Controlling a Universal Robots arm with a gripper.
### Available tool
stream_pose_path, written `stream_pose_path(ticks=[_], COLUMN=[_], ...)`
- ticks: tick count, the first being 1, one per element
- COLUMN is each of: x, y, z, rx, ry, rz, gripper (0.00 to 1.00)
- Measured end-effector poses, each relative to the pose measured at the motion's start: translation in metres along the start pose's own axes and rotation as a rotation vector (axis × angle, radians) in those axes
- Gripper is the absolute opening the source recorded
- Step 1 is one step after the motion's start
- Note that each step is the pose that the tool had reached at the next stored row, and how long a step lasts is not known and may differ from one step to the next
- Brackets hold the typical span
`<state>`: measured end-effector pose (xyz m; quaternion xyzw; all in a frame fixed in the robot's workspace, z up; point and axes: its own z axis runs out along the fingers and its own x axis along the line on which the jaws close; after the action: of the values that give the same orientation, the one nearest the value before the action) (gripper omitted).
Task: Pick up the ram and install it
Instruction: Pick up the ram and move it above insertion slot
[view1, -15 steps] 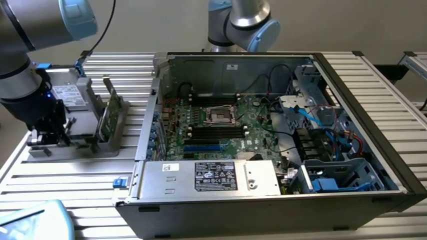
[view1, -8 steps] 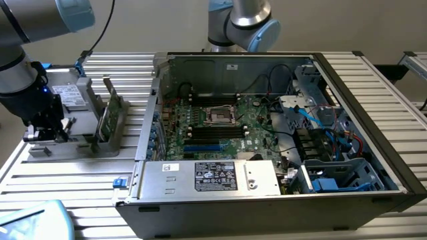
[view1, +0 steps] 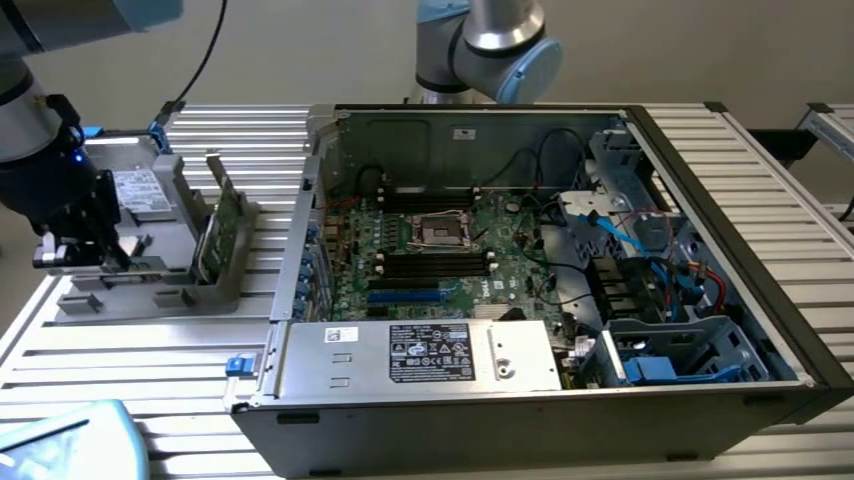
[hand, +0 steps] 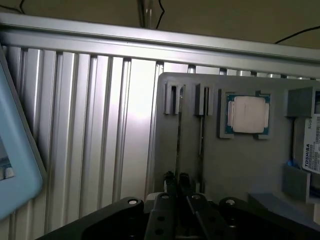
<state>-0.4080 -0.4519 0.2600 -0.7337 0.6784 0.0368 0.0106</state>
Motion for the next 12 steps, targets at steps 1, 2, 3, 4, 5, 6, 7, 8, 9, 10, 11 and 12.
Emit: stream_pose_path(ticks=[1,2,3,4,5,6,7,8,9,10,11,12], x=[0.001,0.002,0.002,0.003,0.004,0.005,0.006,0.006,0.007,0.008,0.009,0.010], y=[-0.0015,-0.0031,-0.0046,-0.0062,-0.0078,-0.0094,-0.0109,-0.0124,-0.0140,-0.0156,-0.0172,-0.0188], z=[-0.0027,-0.0053,-0.0078,-0.0103,-0.0127,-0.0151,-0.0175,-0.0199,-0.0223,-0.0248,-0.0274,-0.0300], rx=[-0.0001,-0.0003,-0.0007,-0.0012,-0.0016,-0.0019,-0.0023,-0.0028,-0.0032,-0.0035,-0.0039,-0.0043], ry=[-0.0024,-0.0052,-0.0084,-0.0118,-0.0150,-0.0185,-0.0218,-0.0250,-0.0281,-0.0313,-0.0343,-0.0373], rz=[0.000,0.000,0.000,0.000,0.000,0.000,-0.001,-0.001,-0.001,-0.001,-0.001,-0.001], gripper=[0.14,0.14,0.14,0.14,0.14,0.14,0.14,0.14,0.14,0.14,0.14,0.14])
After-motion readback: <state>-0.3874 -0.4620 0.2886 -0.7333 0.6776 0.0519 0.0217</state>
